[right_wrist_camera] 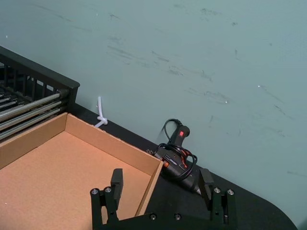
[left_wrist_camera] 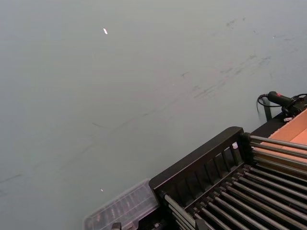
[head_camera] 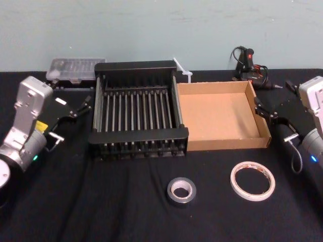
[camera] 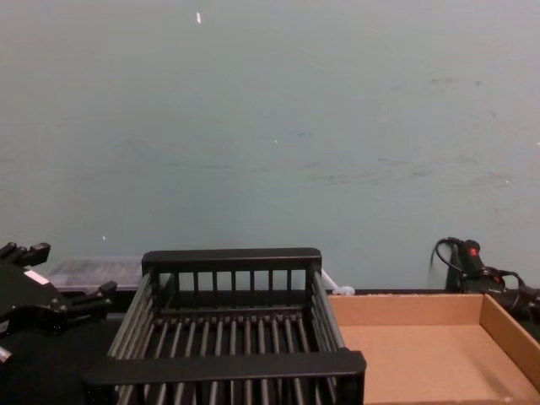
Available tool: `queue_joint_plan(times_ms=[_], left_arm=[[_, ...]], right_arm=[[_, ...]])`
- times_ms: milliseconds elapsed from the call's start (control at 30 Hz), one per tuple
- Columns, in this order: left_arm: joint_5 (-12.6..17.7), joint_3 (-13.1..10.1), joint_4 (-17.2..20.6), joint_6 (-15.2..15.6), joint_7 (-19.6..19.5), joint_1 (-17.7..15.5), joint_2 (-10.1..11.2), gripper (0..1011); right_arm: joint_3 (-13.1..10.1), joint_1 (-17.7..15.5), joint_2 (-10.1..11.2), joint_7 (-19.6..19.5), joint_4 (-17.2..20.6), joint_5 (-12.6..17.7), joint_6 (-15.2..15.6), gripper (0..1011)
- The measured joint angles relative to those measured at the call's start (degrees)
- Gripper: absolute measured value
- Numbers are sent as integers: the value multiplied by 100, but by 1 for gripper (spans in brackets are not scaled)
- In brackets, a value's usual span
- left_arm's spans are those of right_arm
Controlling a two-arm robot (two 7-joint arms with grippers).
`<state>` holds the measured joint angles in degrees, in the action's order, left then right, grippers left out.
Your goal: Pick up the white tape and place it into the black box , Pick up the silver tape and place it into the brown box.
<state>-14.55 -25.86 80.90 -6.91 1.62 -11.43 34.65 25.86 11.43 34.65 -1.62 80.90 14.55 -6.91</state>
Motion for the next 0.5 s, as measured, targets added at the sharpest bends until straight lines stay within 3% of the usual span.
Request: queue_joint_plan(times_ms=[500], left_arm=[[0,0,0,0,0,0,0,1001]], right_arm=[[0,0,0,0,0,0,0,1002]])
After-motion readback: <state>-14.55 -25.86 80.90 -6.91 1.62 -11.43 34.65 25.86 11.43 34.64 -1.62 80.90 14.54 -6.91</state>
